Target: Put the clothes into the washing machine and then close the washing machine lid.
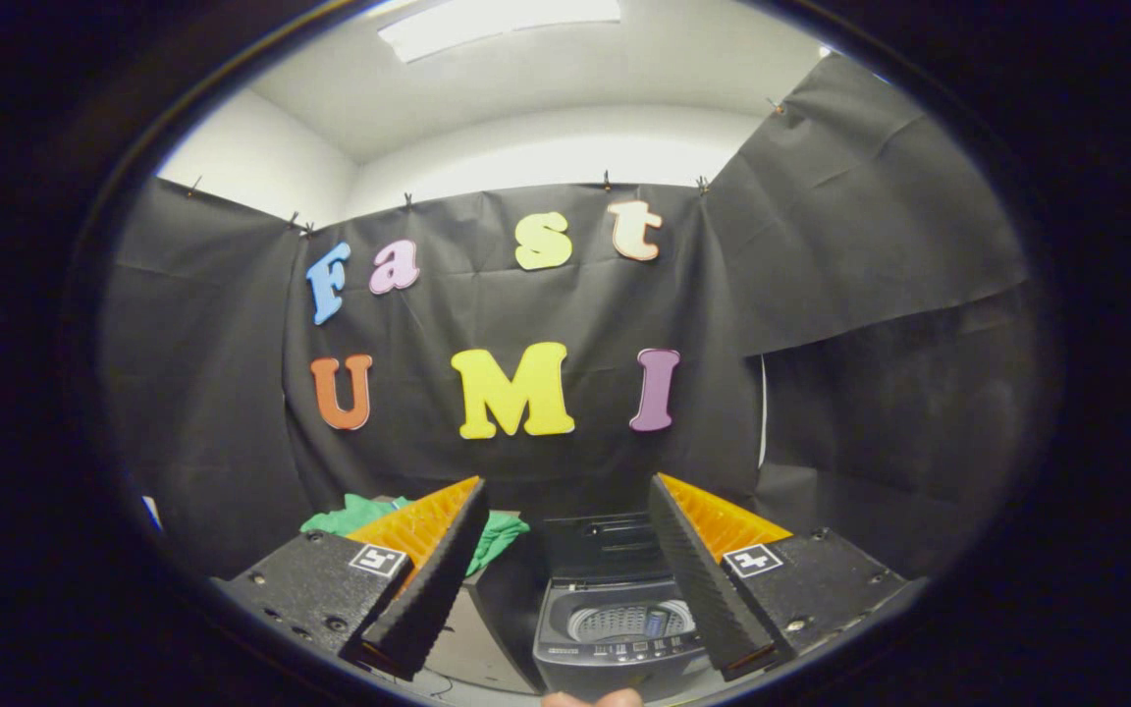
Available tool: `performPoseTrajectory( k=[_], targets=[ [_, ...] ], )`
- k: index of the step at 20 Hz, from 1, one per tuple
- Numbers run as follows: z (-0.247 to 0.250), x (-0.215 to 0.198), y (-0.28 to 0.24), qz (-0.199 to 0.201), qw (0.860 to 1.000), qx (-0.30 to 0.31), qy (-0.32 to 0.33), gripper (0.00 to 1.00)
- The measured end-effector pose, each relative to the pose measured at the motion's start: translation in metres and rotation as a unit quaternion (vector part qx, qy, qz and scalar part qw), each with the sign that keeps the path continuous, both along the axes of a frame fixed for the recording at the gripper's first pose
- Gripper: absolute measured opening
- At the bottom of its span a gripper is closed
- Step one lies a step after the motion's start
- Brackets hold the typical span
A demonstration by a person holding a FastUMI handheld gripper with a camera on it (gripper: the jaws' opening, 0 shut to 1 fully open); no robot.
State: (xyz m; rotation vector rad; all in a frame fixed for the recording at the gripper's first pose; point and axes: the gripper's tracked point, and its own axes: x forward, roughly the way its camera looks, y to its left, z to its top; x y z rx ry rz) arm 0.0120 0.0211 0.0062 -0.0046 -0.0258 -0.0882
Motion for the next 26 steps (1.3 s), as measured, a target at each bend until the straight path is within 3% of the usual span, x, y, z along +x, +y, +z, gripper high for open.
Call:
performPoseTrajectory(
  k=[10,16,20,26],
  targets=[
    [-0.003,0.037,0.057,0.036,0.999,-0.009,0.023,1.00],
    [-0.024,0.078,0.120,0.090,0.991,0.009,0.099,1.00],
    [-0.041,0.118,0.174,0.123,0.978,0.018,0.168,1.00],
    [-0.078,0.171,0.241,0.147,0.937,0.032,0.316,1.00]
  ],
)
